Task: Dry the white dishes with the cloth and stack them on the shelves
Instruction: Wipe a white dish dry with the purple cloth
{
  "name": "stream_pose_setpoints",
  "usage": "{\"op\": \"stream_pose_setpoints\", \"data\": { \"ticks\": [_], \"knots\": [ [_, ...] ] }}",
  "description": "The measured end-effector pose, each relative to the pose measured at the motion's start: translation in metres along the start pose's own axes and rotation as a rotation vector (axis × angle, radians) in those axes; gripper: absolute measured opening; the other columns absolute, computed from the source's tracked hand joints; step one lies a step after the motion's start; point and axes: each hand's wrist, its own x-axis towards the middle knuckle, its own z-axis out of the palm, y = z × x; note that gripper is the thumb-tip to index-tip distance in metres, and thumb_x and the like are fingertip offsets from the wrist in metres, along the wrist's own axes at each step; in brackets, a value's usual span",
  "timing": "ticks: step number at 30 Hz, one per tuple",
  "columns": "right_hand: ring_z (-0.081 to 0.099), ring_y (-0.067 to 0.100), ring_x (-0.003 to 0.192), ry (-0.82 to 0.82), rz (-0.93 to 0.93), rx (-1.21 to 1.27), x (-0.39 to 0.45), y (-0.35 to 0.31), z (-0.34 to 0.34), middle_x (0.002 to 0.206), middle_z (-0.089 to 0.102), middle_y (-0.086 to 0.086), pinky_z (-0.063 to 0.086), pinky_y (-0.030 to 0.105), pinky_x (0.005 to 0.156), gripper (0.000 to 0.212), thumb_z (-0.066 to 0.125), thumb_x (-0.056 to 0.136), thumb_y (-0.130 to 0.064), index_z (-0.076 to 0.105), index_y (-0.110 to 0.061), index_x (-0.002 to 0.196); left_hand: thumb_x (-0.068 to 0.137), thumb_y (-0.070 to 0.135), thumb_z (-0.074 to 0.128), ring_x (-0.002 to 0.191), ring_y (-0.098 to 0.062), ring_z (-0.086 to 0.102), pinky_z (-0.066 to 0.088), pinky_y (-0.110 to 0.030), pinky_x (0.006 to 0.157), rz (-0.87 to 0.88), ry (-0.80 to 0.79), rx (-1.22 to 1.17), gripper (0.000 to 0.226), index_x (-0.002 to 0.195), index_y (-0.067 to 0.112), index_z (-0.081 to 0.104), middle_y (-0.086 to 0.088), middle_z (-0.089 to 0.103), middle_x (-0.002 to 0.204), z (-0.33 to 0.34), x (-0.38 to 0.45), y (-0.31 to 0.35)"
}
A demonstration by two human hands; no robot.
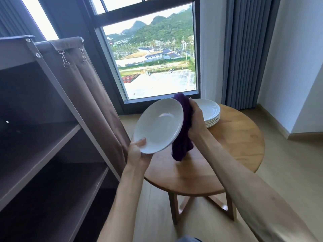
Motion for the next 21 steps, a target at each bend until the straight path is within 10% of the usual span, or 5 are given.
{"op": "stream_pose_setpoints", "data": {
  "ticks": [10,14,18,21],
  "knots": [
    [0.057,0.016,0.065,0.106,-0.118,-0.315,0.004,-0.023,0.019,0.070,0.060,0.006,0.049,0.035,0.075,0.039,0.060,0.093,-0.045,0.064,-0.014,0.070,0.082,-0.006,0.055,0.072,-0.042,0.072,0.060,-0.034,0.047,-0.411,-0.070,0.037,0.041,0.122,-0.011,0.058,-0.031,0.063,0.107,0.009,-0.008,-0.017],
    [0.043,0.011,0.053,0.082,-0.197,-0.520,0.004,-0.025,0.025,0.063,0.047,0.006,0.042,0.020,0.055,0.037,0.064,0.079,-0.040,0.054,-0.007,0.066,0.100,0.015,0.052,0.064,-0.026,0.068,0.049,-0.025,0.052,0.018,0.091,0.592,0.029,0.116,-0.006,0.064,-0.010,0.073,0.080,0.007,0.000,-0.013],
    [0.031,0.011,0.046,0.032,-0.222,-0.647,0.010,-0.018,0.030,0.050,0.037,-0.001,0.033,0.022,0.048,0.041,0.065,0.083,-0.029,0.044,-0.015,0.051,0.084,0.074,0.053,0.098,-0.041,0.070,0.053,-0.049,0.081,0.231,-0.245,0.831,0.065,0.106,0.016,0.075,-0.017,0.075,0.105,0.034,-0.001,0.020],
    [0.028,0.014,0.048,0.004,-0.228,-0.735,0.014,-0.009,0.032,0.051,0.033,0.000,0.030,0.027,0.050,0.049,0.067,0.089,-0.027,0.040,-0.015,0.049,0.069,0.064,0.073,0.075,-0.026,0.073,0.055,-0.047,0.067,0.435,-0.289,1.241,0.043,0.082,0.023,0.075,-0.001,0.076,0.081,0.052,-0.007,0.027]
  ]
}}
